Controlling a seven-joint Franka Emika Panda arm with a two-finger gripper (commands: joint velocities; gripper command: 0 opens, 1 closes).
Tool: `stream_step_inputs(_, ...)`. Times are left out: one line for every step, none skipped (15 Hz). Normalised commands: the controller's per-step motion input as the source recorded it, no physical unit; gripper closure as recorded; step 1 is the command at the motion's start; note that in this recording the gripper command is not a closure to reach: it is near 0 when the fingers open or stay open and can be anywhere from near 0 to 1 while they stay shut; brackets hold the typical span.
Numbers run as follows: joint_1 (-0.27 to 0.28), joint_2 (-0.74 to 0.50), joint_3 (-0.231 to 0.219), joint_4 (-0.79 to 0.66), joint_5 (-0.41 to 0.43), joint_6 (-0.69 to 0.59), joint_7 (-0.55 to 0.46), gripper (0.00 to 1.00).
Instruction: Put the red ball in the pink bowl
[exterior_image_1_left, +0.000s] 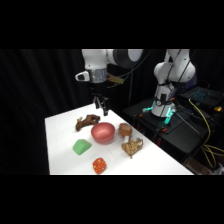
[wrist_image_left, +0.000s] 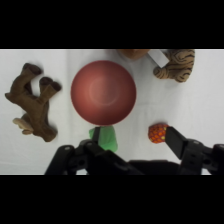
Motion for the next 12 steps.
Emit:
stream_step_inputs(0.008, 0.04, 0.029, 0.05, -0.038, 0.03, 0.13, 0.00)
stream_step_inputs(0.039, 0.05, 0.049, 0.06, -0.082, 0.13, 0.24, 0.00)
stream_step_inputs(0.064, 0.07, 0.069, 0.08, -0.068, 0.14, 0.26, 0.00)
stream_step_inputs(0.096, 0.13, 0.092, 0.13, -0.049, 0.18, 0.28, 0.00)
stream_step_inputs(0.113, 0.19, 0.103, 0.17, -0.043, 0.22, 0.25, 0.00)
stream_step_inputs(0.119, 0.24, 0.102, 0.20, -0.064, 0.31, 0.20, 0.00)
stream_step_inputs(0.116, 0.30, 0.090, 0.25, -0.074, 0.34, 0.18, 0.00)
stream_step_inputs(0.097, 0.34, 0.065, 0.28, -0.074, 0.30, 0.14, 0.00)
stream_step_inputs(0.071, 0.36, 0.041, 0.31, -0.045, 0.27, 0.09, 0.00)
stream_step_inputs(0.054, 0.41, 0.022, 0.35, -0.031, 0.25, 0.06, 0.00)
stream_step_inputs(0.043, 0.44, 0.005, 0.38, -0.044, 0.24, 0.05, 0.00)
stream_step_inputs(0.028, 0.48, -0.003, 0.44, -0.029, 0.20, 0.02, 0.00)
